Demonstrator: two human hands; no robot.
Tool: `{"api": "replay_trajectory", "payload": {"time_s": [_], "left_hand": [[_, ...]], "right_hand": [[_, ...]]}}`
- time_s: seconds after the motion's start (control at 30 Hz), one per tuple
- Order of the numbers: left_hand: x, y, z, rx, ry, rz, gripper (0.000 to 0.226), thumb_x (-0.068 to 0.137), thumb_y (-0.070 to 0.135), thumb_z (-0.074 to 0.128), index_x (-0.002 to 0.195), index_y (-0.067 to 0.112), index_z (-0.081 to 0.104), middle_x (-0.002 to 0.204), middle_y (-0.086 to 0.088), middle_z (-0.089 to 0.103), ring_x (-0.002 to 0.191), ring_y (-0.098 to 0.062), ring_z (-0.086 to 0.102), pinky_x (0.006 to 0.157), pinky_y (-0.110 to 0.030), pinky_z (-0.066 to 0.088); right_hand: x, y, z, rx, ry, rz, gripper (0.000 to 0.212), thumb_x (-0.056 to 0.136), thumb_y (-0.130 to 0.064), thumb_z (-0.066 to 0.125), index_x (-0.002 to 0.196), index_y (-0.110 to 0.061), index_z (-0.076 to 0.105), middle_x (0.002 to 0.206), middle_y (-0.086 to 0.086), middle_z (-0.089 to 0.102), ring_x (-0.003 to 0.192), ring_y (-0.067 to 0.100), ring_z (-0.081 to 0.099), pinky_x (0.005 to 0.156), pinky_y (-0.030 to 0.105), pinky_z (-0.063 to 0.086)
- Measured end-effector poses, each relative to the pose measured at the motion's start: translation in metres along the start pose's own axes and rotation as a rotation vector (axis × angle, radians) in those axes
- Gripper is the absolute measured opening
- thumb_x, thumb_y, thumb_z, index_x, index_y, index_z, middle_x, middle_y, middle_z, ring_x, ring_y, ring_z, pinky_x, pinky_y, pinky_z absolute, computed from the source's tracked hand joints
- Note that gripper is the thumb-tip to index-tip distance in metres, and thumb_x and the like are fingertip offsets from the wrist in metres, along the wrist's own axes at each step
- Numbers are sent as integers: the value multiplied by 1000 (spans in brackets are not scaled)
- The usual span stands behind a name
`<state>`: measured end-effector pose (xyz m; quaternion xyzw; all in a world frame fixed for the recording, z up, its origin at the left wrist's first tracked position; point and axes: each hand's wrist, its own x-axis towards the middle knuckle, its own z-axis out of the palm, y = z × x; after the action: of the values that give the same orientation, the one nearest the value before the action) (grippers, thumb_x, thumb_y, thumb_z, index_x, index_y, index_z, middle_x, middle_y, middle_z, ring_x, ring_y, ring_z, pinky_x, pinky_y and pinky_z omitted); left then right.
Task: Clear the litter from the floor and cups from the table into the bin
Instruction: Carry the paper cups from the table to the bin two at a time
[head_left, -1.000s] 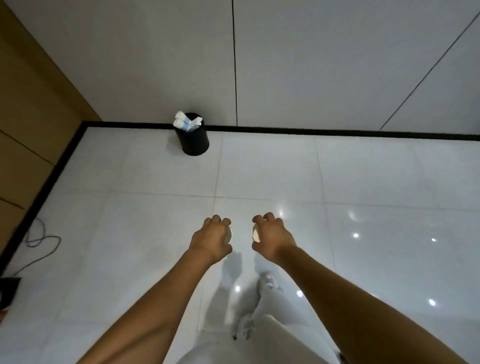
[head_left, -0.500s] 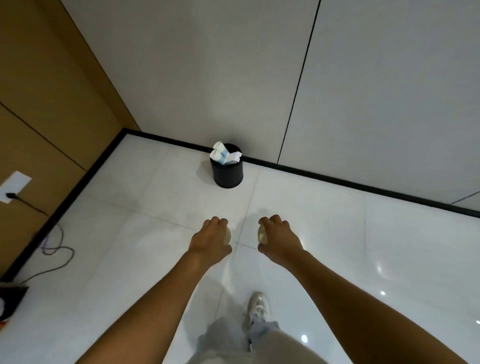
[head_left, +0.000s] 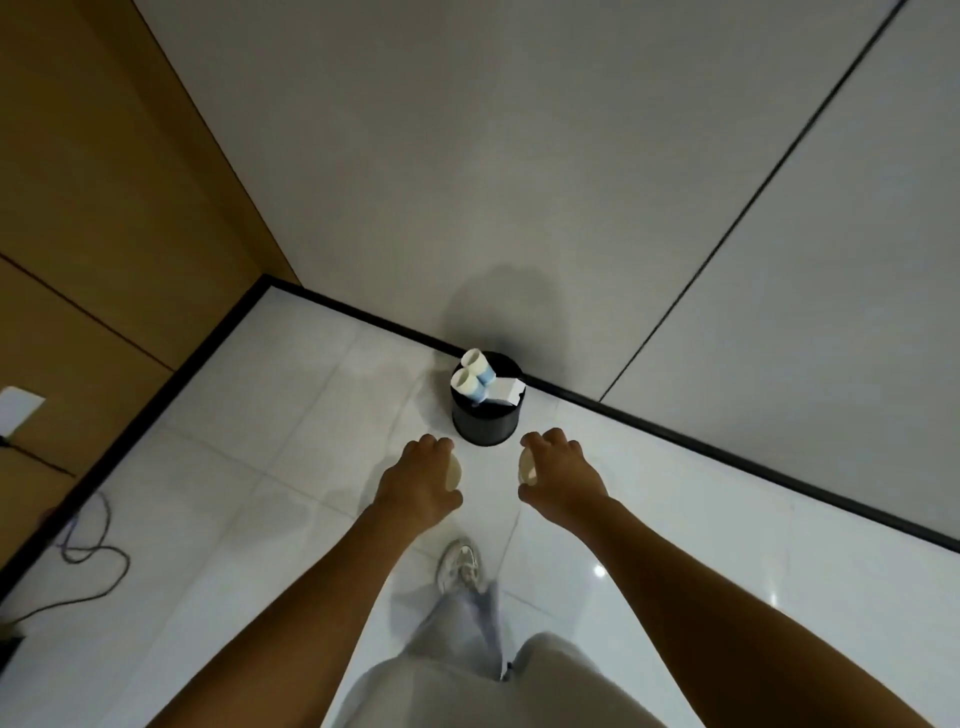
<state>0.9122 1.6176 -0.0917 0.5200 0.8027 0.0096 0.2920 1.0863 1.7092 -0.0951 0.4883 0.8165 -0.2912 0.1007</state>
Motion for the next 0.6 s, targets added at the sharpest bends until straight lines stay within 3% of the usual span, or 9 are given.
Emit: {"api": "replay_trajectory", "payload": {"time_s": [0.2, 0.33, 0.43, 0.6], "left_hand": [[88, -17, -52, -16, 10, -16, 65, 83, 37, 65, 138, 19, 35, 136, -2, 41, 123, -21, 41, 89, -33, 45], [137, -19, -72, -37, 17, -54, 65, 83, 35, 66, 138, 18, 36, 134, -2, 42, 122, -20, 41, 89, -31, 46], [173, -18, -81, -79, 37, -116, 65, 83, 36, 67, 137, 19, 36, 134, -2, 42, 121, -19, 42, 89, -30, 46], [235, -11, -84, -237, 61, -302, 62, 84, 35, 65, 137, 19, 36, 133, -2, 42, 121, -18, 42, 88, -30, 45]], "right_hand": [[99, -24, -39, -22, -10, -45, 65, 79, -26, 68, 137, -22, 39, 133, 4, 41, 116, 25, 43, 81, 34, 50], [156, -28, -59, -28, -60, -73, 64, 81, -26, 68, 138, -21, 38, 134, 6, 40, 117, 26, 43, 90, 36, 49], [203, -29, -73, -63, -120, -132, 65, 84, -27, 68, 140, -19, 36, 137, 8, 39, 124, 28, 41, 99, 40, 46], [297, -29, -101, -149, -194, -285, 59, 84, -26, 66, 135, -15, 39, 131, 9, 43, 121, 28, 44, 97, 36, 44]]}}
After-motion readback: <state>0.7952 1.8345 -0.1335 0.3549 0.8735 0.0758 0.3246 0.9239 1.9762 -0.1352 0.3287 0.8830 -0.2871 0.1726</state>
